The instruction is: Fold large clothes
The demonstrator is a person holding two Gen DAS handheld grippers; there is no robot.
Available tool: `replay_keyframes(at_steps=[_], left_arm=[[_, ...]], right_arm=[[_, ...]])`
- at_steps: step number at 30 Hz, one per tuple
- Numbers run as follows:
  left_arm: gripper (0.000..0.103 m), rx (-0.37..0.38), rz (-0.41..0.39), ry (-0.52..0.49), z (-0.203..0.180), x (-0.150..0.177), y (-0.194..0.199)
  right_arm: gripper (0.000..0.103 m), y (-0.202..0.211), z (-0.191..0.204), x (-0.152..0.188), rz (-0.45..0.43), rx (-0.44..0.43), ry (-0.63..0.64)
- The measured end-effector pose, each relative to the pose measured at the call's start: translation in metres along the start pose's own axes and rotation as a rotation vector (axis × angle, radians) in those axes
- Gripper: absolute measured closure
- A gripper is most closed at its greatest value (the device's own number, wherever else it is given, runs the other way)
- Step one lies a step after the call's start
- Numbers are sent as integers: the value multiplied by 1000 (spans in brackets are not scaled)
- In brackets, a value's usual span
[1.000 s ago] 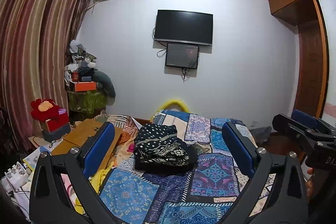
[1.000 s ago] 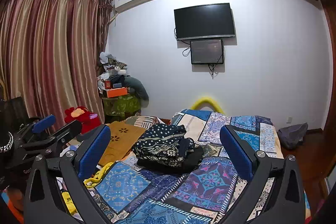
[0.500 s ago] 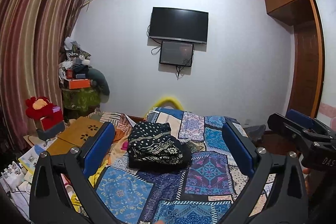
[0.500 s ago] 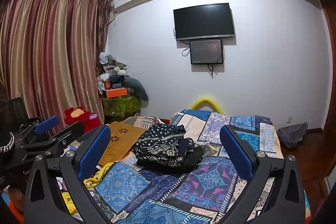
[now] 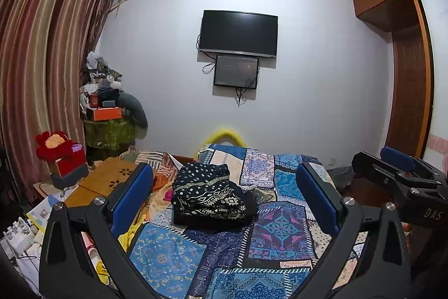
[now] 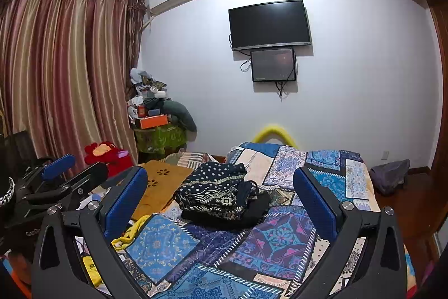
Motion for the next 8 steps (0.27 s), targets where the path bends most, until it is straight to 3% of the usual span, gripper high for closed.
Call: replay_keyframes(at_steps=[8], left_arm=[[1,-7,6,-3,1,2,-1]], right_arm=[[0,-1,0,0,6,-1,-3]])
Point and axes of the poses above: each gripper's, at about its wrist camera, not at the fingertips, and y roughly against the way its jaws point, z to its left, x to its underside, the point moved 7 cm from there along -y, roughly the way its jaws point, and after that the axes turned 8 degrees about z, right-handed, at the moved point
